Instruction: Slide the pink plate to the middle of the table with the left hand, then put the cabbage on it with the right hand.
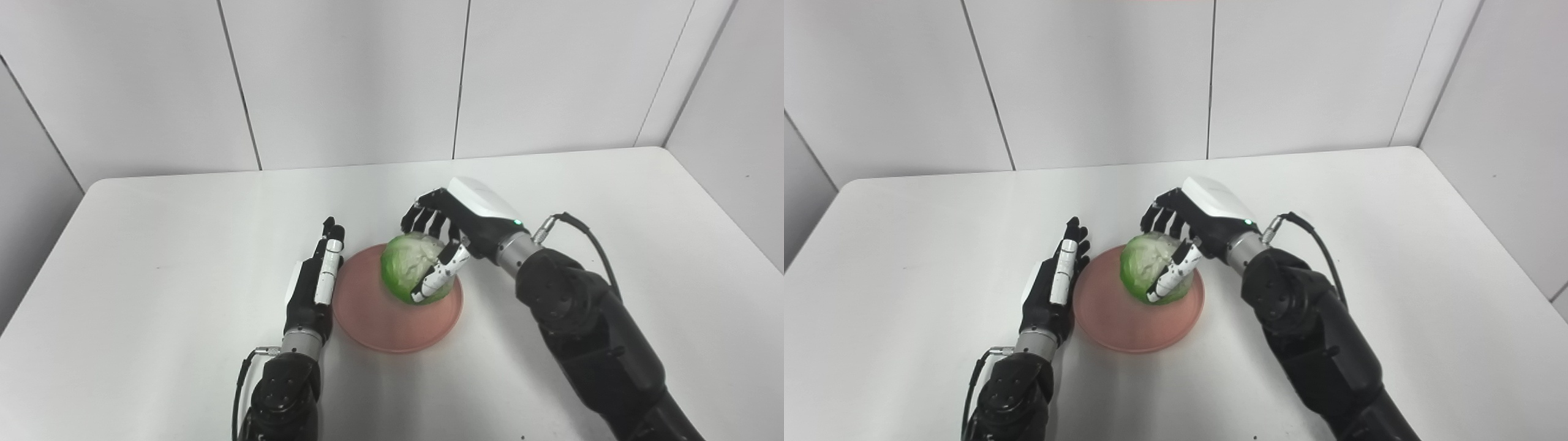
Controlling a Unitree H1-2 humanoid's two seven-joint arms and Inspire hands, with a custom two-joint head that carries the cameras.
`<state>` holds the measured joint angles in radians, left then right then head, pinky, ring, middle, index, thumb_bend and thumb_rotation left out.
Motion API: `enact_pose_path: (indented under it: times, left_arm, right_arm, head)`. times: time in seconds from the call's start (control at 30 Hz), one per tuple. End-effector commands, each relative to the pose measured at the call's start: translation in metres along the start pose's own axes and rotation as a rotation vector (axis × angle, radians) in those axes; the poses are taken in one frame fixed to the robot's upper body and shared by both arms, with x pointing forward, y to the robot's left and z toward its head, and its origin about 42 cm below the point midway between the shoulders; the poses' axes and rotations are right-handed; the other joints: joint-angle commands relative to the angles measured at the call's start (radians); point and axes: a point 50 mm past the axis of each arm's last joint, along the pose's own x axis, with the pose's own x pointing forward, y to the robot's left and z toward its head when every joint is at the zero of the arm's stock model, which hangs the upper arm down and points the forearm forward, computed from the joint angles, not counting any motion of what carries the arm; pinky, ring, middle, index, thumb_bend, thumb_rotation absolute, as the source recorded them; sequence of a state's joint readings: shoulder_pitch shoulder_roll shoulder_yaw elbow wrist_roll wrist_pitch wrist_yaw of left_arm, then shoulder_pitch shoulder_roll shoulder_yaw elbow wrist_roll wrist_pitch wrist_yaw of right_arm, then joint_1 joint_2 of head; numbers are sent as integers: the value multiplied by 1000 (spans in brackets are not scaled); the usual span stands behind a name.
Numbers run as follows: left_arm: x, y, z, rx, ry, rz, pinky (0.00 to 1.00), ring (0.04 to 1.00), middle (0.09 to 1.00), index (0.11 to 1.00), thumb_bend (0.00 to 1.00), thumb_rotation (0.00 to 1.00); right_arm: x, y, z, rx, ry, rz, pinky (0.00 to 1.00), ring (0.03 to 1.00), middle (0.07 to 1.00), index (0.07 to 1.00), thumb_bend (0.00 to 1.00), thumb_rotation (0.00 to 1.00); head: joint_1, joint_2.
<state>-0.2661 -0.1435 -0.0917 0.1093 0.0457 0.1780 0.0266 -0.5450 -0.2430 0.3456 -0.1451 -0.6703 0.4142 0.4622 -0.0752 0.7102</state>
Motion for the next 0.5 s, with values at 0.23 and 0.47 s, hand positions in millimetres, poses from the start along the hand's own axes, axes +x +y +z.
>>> enact_pose_path:
  times: [0.23, 0.47]
  left_arm:
    - [7, -12, 23, -8, -66, -18, 990, 998, 1000, 1000, 706, 1000]
    - [8, -12, 24, -11, -69, -20, 990, 997, 999, 1000, 708, 1000]
  right_arm:
    - [17, -1, 22, -84, -94, -31, 193, 285, 414, 504, 523, 0]
    - [24, 17, 13, -82, -87, -3, 219, 305, 400, 501, 523, 0]
  head:
    - [3, 6]
    - [2, 8]
